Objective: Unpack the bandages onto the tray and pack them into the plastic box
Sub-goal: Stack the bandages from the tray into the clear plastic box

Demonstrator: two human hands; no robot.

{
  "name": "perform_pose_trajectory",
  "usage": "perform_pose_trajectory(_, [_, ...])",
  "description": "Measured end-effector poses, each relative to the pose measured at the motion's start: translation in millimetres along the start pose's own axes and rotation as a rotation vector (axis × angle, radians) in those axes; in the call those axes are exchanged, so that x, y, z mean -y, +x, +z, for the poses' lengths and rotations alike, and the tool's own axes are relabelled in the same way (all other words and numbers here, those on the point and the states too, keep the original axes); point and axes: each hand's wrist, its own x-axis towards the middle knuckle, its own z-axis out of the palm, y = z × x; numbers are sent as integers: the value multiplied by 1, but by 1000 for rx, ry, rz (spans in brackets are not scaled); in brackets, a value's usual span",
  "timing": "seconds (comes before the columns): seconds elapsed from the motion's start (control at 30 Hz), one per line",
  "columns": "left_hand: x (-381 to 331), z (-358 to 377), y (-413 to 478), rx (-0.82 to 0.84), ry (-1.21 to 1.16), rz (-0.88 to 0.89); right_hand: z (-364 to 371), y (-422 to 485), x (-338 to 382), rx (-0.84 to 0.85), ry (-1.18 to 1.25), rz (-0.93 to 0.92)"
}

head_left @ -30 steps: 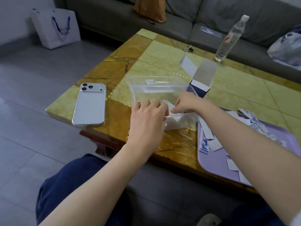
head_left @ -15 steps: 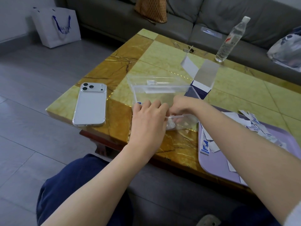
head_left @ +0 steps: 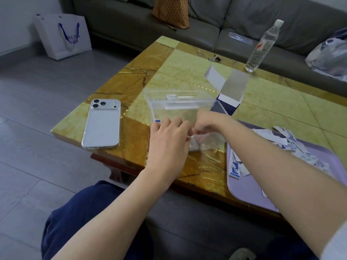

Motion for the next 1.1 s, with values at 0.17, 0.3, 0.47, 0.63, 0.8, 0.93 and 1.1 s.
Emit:
perform_pose_trajectory(0.17, [0,-1,0,3,-5,-3,-4,1,4,83,41,35])
perform_pose_trajectory(0.3, [0,-2,0,15,-3,-2,-5,0,5,134,59,50])
perform_pose_trajectory(0.47, [0,-1,1,13,-14,-6,-4,3,0,111,76,89])
perform_pose_trajectory(0.63, [-1,-3,1,29,-14,-2,1,9,2,29,151,37])
perform_pose_trajectory(0.8, [0,-3,1,32,-19,-8,3,11,3,-63,141,17])
perform_pose_trajectory(0.93, [-1,-3,1,32,-29,-14,6,12,1,-146,98,-6])
perform_pose_trajectory(1.1, [-1,-2,0,17,-23,-10,5,15,-5,-122,142,-14])
